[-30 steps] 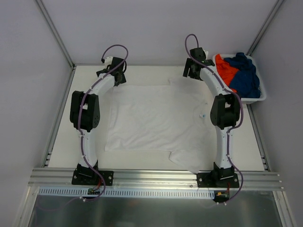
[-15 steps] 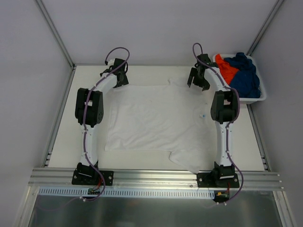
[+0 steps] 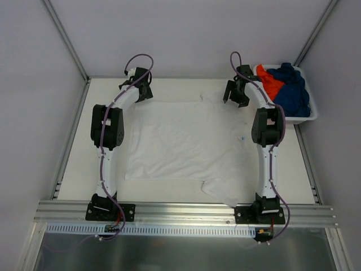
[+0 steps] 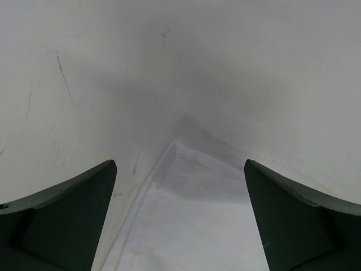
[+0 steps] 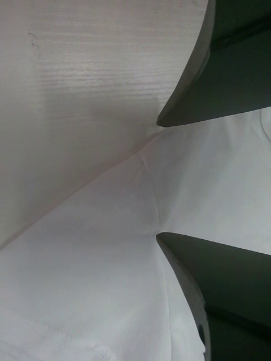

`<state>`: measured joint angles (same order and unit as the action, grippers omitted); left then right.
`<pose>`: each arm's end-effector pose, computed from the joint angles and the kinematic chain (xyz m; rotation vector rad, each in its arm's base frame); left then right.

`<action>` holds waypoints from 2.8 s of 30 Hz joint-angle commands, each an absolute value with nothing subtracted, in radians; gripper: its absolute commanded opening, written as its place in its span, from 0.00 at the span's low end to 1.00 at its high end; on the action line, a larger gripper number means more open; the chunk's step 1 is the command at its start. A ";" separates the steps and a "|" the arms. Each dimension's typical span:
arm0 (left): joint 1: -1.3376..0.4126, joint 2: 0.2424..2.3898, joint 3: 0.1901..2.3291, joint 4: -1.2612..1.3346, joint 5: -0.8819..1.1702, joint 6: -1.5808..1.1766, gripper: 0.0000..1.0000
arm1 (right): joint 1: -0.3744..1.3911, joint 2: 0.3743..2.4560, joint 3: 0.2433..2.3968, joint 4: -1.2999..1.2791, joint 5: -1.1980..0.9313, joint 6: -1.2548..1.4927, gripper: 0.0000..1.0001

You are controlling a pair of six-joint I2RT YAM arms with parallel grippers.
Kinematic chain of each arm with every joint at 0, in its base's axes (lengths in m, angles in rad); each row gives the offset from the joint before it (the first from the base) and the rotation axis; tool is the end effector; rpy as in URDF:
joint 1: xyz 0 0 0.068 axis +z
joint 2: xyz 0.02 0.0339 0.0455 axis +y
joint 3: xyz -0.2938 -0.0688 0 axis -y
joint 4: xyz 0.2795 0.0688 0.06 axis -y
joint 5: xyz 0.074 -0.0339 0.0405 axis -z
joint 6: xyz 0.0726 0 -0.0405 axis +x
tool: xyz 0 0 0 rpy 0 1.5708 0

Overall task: Fold and stack the t-shirts
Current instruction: Flatten the tshirt out, then fold the tshirt

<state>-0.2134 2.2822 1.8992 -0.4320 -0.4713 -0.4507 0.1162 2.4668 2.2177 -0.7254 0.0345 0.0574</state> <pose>0.5822 -0.0924 0.1863 -0.4848 2.2341 0.2221 0.6135 0.0691 0.1650 -0.0613 2.5439 0.0241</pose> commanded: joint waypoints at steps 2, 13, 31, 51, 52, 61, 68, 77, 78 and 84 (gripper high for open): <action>-0.192 2.296 1.937 -0.445 -0.427 -0.437 0.99 | 0.114 2.459 2.298 -0.678 -0.030 0.029 0.80; -0.176 2.332 1.986 -0.446 -0.347 -0.430 0.99 | 0.097 2.563 2.378 -0.646 -0.193 0.064 0.83; -0.170 2.341 1.993 -0.446 -0.285 -0.434 0.24 | 0.092 2.545 2.344 -0.652 -0.187 0.057 0.00; -0.173 2.234 1.890 -0.446 -0.379 -0.466 0.00 | 0.109 2.307 2.079 -0.557 -0.106 0.009 0.01; -0.173 2.233 1.893 -0.448 -0.377 -0.460 0.00 | 0.110 2.306 2.079 -0.558 -0.101 0.009 0.01; -0.173 2.287 1.931 -0.448 -0.353 -0.442 0.48 | 0.110 2.443 2.292 -0.632 -0.104 -0.018 0.72; -0.175 2.309 1.950 -0.449 -0.347 -0.431 0.91 | 0.110 2.522 2.384 -0.641 -0.083 -0.025 0.80; -0.173 2.339 1.996 -0.451 -0.293 -0.411 0.91 | 0.109 2.583 2.431 -0.666 -0.092 -0.005 0.86; -0.173 2.341 1.997 -0.451 -0.287 -0.411 0.91 | 0.109 2.588 2.433 -0.666 -0.107 -0.003 0.86; -0.170 2.344 1.997 -0.451 -0.253 -0.413 0.71 | 0.109 2.579 2.434 -0.678 -0.130 -0.011 0.53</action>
